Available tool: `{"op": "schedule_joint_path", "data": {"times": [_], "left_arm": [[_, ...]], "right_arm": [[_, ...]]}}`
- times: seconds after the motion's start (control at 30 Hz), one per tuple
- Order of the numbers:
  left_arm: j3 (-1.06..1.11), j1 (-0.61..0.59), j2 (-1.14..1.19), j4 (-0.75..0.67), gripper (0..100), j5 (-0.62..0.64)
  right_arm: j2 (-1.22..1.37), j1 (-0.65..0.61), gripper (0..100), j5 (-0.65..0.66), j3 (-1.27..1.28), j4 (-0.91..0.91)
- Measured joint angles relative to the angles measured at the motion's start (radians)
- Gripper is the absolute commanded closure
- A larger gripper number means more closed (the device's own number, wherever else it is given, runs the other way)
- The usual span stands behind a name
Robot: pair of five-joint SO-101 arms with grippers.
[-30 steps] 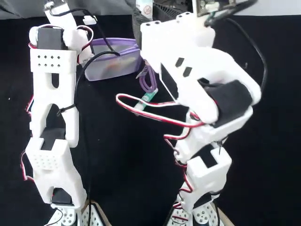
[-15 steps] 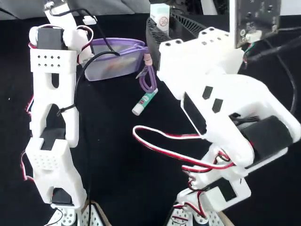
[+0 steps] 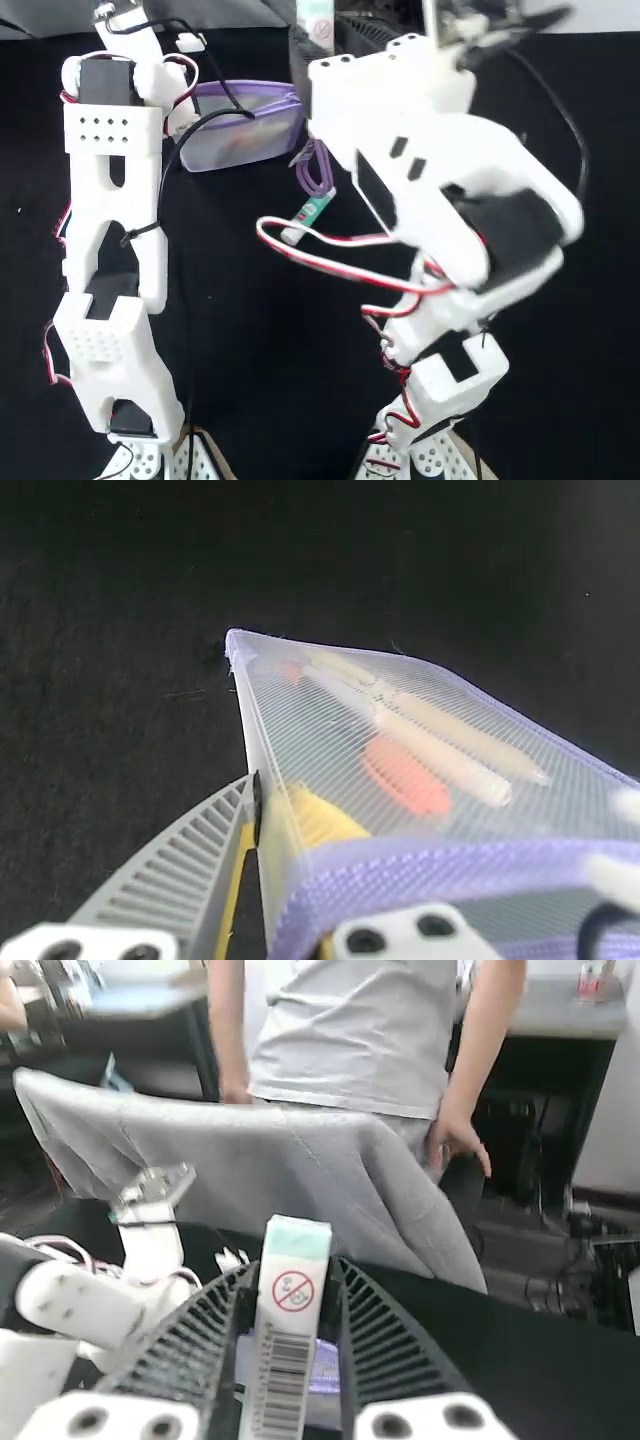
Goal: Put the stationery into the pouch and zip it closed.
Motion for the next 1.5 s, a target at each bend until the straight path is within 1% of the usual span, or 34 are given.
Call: {"op": "schedule_joint_path", "data": {"times": [0.3, 0.7, 1.0, 1.17, 1.27, 1.33, 1.4, 1.5], "left_arm": [[0.009, 0.000, -0.006, 0.000, 97, 0.000], [0.009, 0.000, -0.006, 0.000, 97, 0.000], [0.009, -0.009, -0.006, 0.000, 97, 0.000], [0.009, -0.023, -0.006, 0.000, 97, 0.000], [0.009, -0.023, -0.006, 0.000, 97, 0.000], [0.009, -0.023, -0.006, 0.000, 97, 0.000], [0.009, -0.023, -0.006, 0.000, 97, 0.000], [0.009, -0.025, -0.006, 0.000, 97, 0.000]], "right_arm": [[-0.023, 0.005, 98.7, 0.000, -0.008, 0.000], [-0.445, 0.005, 98.7, 0.000, 0.311, 0.000], [-0.465, 0.006, 98.7, 0.002, 0.512, -0.051], [-0.585, 0.006, 98.7, 0.002, 0.559, -0.054], [-0.689, 0.006, 98.7, 0.002, 0.643, -0.098], [-0.747, 0.003, 98.7, 0.002, 0.733, -0.160], [-0.812, 0.003, 98.7, 0.002, 0.868, -0.250], [-0.910, 0.005, 98.7, 0.002, 1.131, -0.448]]}}
